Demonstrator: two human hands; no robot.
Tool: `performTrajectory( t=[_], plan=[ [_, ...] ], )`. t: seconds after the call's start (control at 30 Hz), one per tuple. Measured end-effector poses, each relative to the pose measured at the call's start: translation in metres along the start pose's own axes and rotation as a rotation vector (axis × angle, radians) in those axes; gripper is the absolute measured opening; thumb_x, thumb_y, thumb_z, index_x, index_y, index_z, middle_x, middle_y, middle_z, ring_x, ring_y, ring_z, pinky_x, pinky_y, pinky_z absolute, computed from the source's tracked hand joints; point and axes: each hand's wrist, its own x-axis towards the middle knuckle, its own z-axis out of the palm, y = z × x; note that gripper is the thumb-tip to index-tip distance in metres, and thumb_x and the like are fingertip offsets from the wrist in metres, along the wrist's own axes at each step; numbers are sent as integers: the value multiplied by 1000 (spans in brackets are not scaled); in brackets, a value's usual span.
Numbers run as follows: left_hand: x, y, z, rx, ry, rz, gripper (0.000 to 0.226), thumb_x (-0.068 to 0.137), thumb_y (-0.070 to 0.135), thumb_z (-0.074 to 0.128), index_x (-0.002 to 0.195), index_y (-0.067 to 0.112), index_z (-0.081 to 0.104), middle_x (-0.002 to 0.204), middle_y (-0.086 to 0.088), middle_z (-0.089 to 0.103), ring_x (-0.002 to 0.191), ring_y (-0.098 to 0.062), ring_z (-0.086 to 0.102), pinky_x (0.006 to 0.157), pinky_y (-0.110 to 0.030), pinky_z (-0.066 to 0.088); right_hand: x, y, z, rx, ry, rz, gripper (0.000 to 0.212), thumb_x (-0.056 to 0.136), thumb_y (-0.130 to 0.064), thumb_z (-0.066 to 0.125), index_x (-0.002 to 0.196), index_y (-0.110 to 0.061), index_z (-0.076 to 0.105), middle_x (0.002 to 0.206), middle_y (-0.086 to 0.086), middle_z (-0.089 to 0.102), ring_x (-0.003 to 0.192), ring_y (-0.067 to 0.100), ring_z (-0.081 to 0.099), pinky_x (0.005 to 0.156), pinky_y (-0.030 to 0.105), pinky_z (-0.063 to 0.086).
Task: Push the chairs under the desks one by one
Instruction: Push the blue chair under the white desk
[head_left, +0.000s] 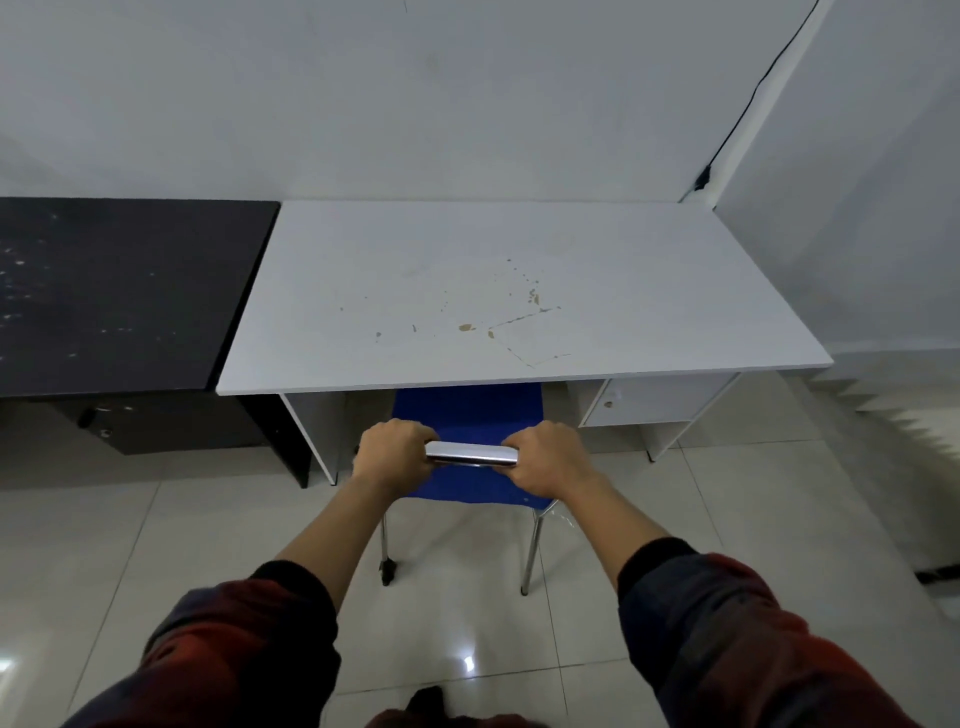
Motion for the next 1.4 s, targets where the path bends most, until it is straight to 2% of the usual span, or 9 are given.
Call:
performTrajectory(
  t=[0.23,0.37,0.5,0.7,0.8,0.9,1.17,1.27,1.4],
  plan=[
    [-9,8,7,6,32,-10,22,90,40,65,106,28,72,95,8,72,80,-12,64,61,-23,39,0,9,3,-11,-12,-32,36,92,-57,56,95,-26,74,75,-6,69,64,15,60,56,26,46],
    [-6,7,11,2,82,27,23,89,42,66,103,27,74,89,7,72,75,-15,65,60,-25,44,3,12,2,-28,-12,-42,32,93,-52,57,96,-27,74,77,-5,70,67,16,61,56,25,44],
    [6,9,13,7,116,44,19,87,40,66,99,27,75,84,7,71,70,-16,65,57,-26,46,12,14,0,16,-11,72,20,92,-45,62,100,-31,73,84,-8,70,75,15,64,65,29,52],
    [25,0,3,2,40,-17,22,89,41,64,107,29,72,92,8,71,76,-15,64,59,-25,40,35,0,8,-21,-21,220,16,90,-44,65,104,-36,71,91,-6,68,87,20,62,82,37,48],
    [29,0,-1,-57,3,-58,22,90,39,64,107,27,72,91,6,72,75,-16,64,61,-26,46,40,5,2,11,-30,194,18,90,-42,66,106,-36,72,89,-8,68,83,17,62,72,32,50],
    [27,0,-3,-111,-74,-42,23,91,37,64,111,26,70,95,5,72,76,-14,63,65,-27,51,36,9,0,25,-62,142,17,92,-40,65,108,-36,71,88,-10,67,78,14,59,60,26,40],
    [21,-10,0,-71,-67,-59,25,95,27,60,118,27,69,102,5,72,83,-17,65,64,-26,47,37,2,-6,53,-87,67,19,91,-37,63,108,-36,72,86,-13,66,76,11,59,55,23,38],
    [22,-9,2,-64,-55,-48,25,95,26,60,118,27,68,101,4,72,84,-17,66,69,-29,54,37,3,-8,45,-90,55,17,90,-36,62,103,-34,73,83,-12,65,75,12,60,59,26,45],
    [23,-9,8,-39,-37,-52,24,94,25,60,117,28,69,99,5,71,83,-16,65,68,-28,51,37,7,-5,38,-95,39,18,90,-38,60,99,-30,74,82,-9,66,73,13,60,61,29,51]
  ],
)
